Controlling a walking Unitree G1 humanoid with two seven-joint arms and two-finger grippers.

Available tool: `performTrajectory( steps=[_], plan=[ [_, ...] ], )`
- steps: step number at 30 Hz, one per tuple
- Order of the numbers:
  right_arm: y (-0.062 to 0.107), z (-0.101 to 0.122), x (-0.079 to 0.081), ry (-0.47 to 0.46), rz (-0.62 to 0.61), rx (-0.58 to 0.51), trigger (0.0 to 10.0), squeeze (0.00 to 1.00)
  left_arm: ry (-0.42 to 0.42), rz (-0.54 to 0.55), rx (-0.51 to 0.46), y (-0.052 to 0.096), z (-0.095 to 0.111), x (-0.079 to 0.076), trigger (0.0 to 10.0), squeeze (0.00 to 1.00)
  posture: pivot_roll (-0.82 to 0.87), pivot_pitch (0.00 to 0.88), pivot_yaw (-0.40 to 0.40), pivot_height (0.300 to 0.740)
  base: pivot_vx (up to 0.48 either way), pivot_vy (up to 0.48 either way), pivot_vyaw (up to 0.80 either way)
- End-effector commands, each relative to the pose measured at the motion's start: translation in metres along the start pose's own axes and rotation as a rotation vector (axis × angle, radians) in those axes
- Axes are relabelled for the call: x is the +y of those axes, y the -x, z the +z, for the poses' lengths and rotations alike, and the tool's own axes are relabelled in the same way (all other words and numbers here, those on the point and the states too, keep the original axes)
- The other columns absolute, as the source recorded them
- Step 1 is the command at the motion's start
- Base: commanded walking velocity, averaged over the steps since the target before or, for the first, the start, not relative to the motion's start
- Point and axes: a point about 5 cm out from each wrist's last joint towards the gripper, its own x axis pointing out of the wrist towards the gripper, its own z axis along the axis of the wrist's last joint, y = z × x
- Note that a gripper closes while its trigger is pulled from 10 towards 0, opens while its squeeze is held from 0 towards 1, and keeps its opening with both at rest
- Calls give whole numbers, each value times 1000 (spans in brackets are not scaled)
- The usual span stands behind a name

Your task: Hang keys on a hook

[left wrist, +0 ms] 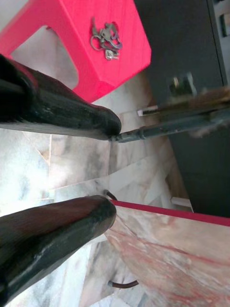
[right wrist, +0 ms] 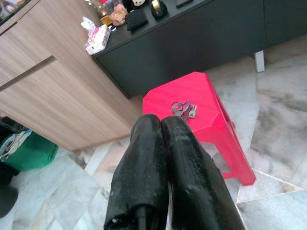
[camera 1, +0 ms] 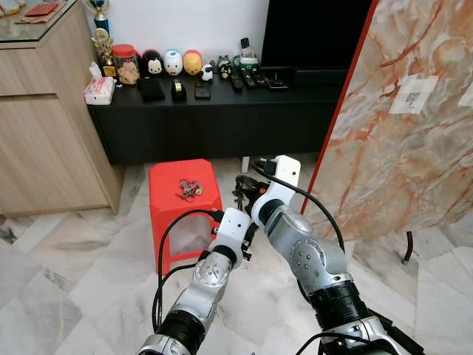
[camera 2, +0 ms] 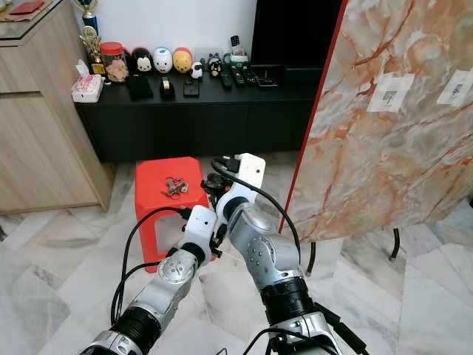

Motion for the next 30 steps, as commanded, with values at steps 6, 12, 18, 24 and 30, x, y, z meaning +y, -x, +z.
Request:
performTrajectory(
  steps=[6,12,18,24,30],
  plan=[
    [-2,-15,60,-138,152,26,10000,0,0,14,-30,-4,9,-1,10000,0,13,0,-109,740,0,0,0],
    [-2,-16,60,-138,153,29,10000,0,-9,43,-12,-4,5,1,10000,0,11,0,-108,740,0,0,0],
    [-1,-15,60,-138,151,28,10000,0,-8,64,-12,-4,5,5,10000,0,11,0,-108,740,0,0,0],
    [-1,-15,60,-138,151,28,10000,0,-8,64,-12,-4,5,5,10000,0,11,0,-108,740,0,0,0],
    [-1,-15,60,-138,151,28,10000,0,-8,64,-12,-4,5,5,10000,0,11,0,-108,740,0,0,0]
  ],
)
